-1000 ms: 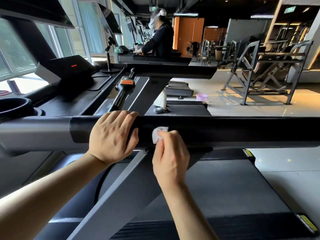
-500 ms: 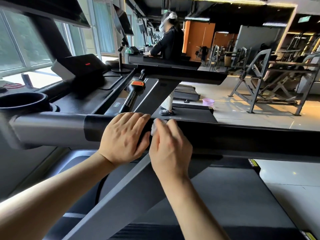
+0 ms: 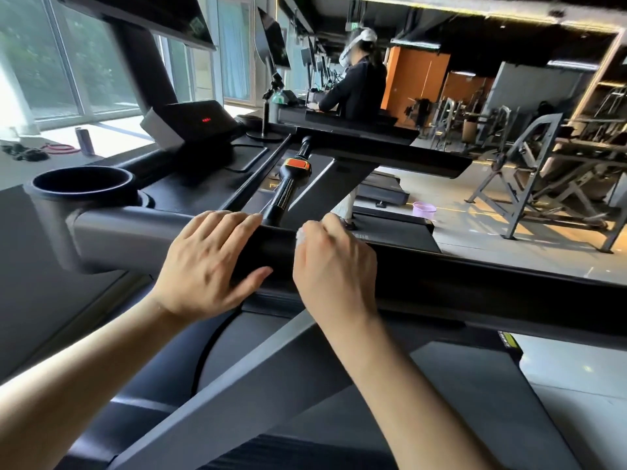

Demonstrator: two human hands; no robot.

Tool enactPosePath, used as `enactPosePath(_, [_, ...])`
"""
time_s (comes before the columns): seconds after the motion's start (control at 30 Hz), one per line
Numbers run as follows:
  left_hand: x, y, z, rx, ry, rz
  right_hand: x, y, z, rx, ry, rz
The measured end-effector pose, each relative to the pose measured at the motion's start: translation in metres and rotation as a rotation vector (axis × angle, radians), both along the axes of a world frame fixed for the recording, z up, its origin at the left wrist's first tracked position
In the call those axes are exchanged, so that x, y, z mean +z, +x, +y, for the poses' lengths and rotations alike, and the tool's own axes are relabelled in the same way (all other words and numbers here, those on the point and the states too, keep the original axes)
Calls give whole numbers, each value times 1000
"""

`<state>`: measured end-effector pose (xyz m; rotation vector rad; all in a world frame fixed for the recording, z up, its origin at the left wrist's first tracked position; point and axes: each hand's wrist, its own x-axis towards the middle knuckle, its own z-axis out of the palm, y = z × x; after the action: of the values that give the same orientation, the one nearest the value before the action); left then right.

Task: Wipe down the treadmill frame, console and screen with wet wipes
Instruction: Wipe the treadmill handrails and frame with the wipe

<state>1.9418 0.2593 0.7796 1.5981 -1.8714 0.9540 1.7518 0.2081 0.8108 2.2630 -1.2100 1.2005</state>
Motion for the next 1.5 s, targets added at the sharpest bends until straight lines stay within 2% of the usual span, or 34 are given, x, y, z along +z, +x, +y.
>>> enactPosePath(0.13, [-3,1,-1,-28,-33,3,-12,-23,-2,30,-79,-4])
enactPosePath(0.27, [-6,-1,-5,-21,-95,37,-19,-70,-14,-143,-76,-123])
enactPosePath(0.37, [-10,-4,-9,-18,-137,60,-20,-52,-11,-199,-63,-174])
enactPosePath(0.53, [-8,3,-7,-50,-106,10,-25,15,11,61,-146,-78])
enactPosePath(0.63, [-7,6,-5,-55,-93,-5,-37,-9,8,155,-219,-100])
enactPosePath(0.7, [-8,4,-6,-49,-110,4,-56,-43,3,105,-253,-184])
enactPosePath(0.8, [-13,1,-11,-25,-150,29,-75,-74,-2,-25,-120,-437])
enactPosePath(0.87, [-15,-1,-12,-10,-168,45,-78,-61,0,-59,3,-592])
enactPosePath(1.03, [-15,0,-10,-16,-147,51,-73,6,16,196,-118,-421])
enactPosePath(1.13, [-15,2,-9,-32,-141,48,-72,0,17,213,-97,-364])
enactPosePath(1.2, [-16,0,-10,-24,-160,58,-78,-27,11,109,-78,-403])
enactPosePath(1.33, [-19,-6,-14,6,-192,89,-84,-65,4,-53,39,-612])
enactPosePath(1.4, [-19,-7,-14,8,-191,90,-80,-47,10,-38,101,-651])
enactPosePath(1.5, [-19,-4,-13,0,-175,66,-72,-2,21,124,98,-535])
